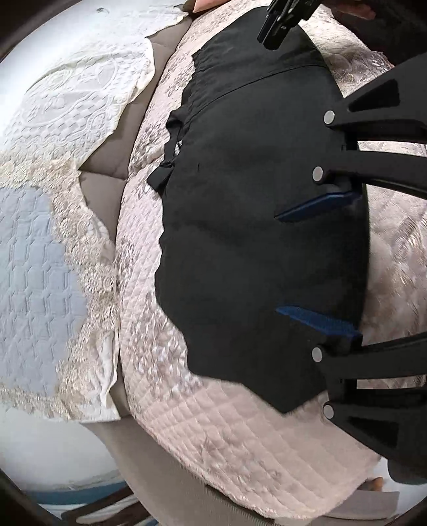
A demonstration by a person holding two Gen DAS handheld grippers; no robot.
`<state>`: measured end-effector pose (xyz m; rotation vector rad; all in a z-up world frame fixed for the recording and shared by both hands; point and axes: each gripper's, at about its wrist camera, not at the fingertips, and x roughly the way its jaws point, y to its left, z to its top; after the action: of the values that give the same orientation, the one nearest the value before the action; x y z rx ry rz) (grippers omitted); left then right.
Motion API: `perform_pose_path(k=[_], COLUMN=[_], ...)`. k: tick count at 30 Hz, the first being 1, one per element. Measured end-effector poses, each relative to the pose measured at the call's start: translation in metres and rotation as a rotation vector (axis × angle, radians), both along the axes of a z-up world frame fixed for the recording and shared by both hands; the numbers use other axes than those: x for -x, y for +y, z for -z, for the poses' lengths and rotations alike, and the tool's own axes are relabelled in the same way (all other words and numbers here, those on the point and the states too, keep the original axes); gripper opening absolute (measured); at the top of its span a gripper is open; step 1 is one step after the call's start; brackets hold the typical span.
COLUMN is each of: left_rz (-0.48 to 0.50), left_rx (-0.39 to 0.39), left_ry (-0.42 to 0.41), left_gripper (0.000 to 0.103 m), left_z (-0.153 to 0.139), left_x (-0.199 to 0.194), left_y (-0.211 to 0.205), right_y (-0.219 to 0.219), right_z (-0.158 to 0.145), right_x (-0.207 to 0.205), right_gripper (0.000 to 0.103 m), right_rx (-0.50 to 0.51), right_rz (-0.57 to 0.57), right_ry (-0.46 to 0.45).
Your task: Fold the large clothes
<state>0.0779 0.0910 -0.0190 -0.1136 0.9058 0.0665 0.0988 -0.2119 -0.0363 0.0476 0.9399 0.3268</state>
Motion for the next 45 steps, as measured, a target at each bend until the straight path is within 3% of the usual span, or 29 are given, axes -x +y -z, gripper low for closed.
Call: perform_pose_path(k=[8, 14, 17, 20, 22, 27, 29, 34, 38, 42, 43, 45], left_rz=[-0.05, -0.056, -0.087, -0.155, -0.196, -0.233, -0.238, -0.176, -0.112, -0.059, -0.059, -0.074], left_rx=[-0.019, 0.036, 0.122, 0.228, 0.28, 0.368, 0.351, 0.427, 0.463, 0.368, 0.374, 0.424], left_ry=[0.007, 0.025, -0.001, -0.02, -0.001, 0.005, 0.017, 0.055, 0.018, 0.014, 0.015, 0.022], left_gripper=[0.057, 0.057, 0.057, 0.07, 0.07, 0.07, 0.071, 0.071, 0.071, 0.05, 0.046, 0.027], left_z=[0.001, 0.017, 0.005, 0.002, 0.008, 0.017, 0.02, 0.042, 0.044, 0.046, 0.046, 0.045], left_x=[0.008, 0.016, 0.031, 0.045, 0.046, 0.022, 0.002, -0.044, -0.047, -0.036, -0.034, -0.032], left_y=[0.023, 0.036, 0.049, 0.071, 0.085, 0.108, 0.114, 0.125, 0.116, 0.093, 0.093, 0.1], right_y=[0.039, 0.056, 0.056, 0.057, 0.061, 0.079, 0.084, 0.088, 0.088, 0.091, 0.095, 0.102], right_z=[0.006, 0.033, 0.025, 0.017, 0.012, 0.008, 0.009, 0.012, 0.013, 0.013, 0.014, 0.012], right_x=[0.01, 0.006, 0.008, 0.009, 0.009, 0.004, 0.001, -0.005, -0.01, -0.02, -0.023, -0.028], right_gripper=[0.04, 0.04, 0.04, 0.04, 0.04, 0.04, 0.04, 0.04, 0.04, 0.04, 0.04, 0.04], right_rx=[-0.028, 0.024, 0.013, 0.001, -0.017, -0.032, -0.034, -0.049, -0.052, -0.067, -0.071, -0.083], right_rz=[-0.083, -0.105, -0.108, -0.113, -0.122, -0.172, -0.182, -0.178, -0.17, -0.155, -0.158, -0.17], right_ry=[0.019, 0.086, 0.076, 0.062, 0.054, 0.038, 0.039, 0.049, 0.047, 0.041, 0.036, 0.025])
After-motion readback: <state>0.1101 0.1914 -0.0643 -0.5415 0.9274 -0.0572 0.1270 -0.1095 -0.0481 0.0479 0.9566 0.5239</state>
